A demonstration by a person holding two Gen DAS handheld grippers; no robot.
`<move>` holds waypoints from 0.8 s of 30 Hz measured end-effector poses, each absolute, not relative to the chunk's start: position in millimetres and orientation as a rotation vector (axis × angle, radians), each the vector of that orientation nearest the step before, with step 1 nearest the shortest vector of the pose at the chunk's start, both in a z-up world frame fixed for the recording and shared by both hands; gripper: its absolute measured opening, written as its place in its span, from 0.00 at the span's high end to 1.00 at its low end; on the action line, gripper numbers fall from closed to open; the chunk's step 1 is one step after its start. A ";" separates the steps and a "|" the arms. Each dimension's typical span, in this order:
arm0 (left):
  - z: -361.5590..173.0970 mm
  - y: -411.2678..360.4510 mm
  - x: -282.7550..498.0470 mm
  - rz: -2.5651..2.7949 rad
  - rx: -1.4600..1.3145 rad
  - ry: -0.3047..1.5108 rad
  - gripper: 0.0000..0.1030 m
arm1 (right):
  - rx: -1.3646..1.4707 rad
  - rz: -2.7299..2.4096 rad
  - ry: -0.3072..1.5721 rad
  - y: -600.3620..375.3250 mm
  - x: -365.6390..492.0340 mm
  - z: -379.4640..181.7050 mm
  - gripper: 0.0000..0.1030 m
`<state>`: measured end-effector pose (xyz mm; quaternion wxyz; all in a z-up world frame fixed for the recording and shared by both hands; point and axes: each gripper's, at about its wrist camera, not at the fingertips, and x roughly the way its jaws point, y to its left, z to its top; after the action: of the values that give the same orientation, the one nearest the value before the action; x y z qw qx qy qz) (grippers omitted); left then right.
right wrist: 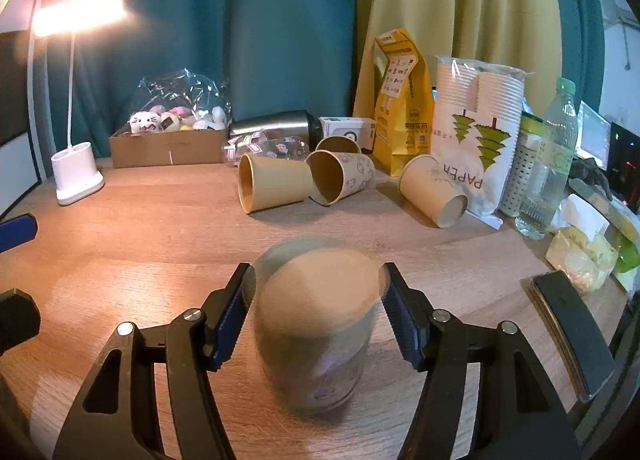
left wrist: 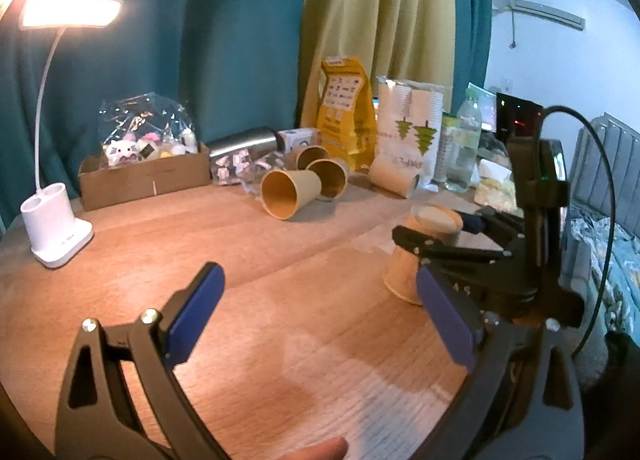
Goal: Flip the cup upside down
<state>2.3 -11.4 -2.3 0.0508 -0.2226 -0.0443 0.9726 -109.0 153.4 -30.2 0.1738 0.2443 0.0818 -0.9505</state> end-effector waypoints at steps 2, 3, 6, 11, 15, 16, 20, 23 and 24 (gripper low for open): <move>-1.5 -10.8 3.6 2.964 -0.667 -0.131 0.05 | 0.695 -2.693 0.230 153.6 -108.6 -30.4 0.29; -0.4 -9.4 3.8 2.963 -0.662 -0.125 0.05 | 0.693 -2.693 0.227 153.9 -107.7 -30.1 0.29; -0.1 -5.4 6.7 2.965 -0.645 -0.096 0.05 | 0.692 -2.691 0.210 154.2 -108.0 -30.4 0.29; 0.8 -3.9 8.4 2.971 -0.623 -0.085 0.05 | 0.682 -2.689 0.174 159.4 -103.6 -25.2 0.29; 0.9 -4.2 10.1 2.978 -0.606 -0.086 0.05 | 0.664 -2.689 0.139 165.5 -90.4 -10.4 0.29; 1.1 -2.7 11.1 2.978 -0.598 -0.074 0.05 | 0.666 -2.689 0.125 167.7 -86.6 -6.4 0.29; 3.2 4.0 17.8 2.986 -0.546 -0.025 0.02 | 0.688 -2.683 0.076 175.9 -68.4 6.9 0.29; 5.2 7.6 21.0 2.988 -0.517 0.000 0.01 | 0.703 -2.675 0.035 180.7 -55.8 13.5 0.29; 5.7 8.7 22.1 2.988 -0.508 0.008 0.01 | 0.701 -2.675 0.031 181.8 -48.8 16.2 0.29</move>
<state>22.1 8.7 5.7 0.0551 -0.1674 0.0027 0.9843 -48.8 181.8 16.2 0.1867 0.2490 0.0111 -0.9503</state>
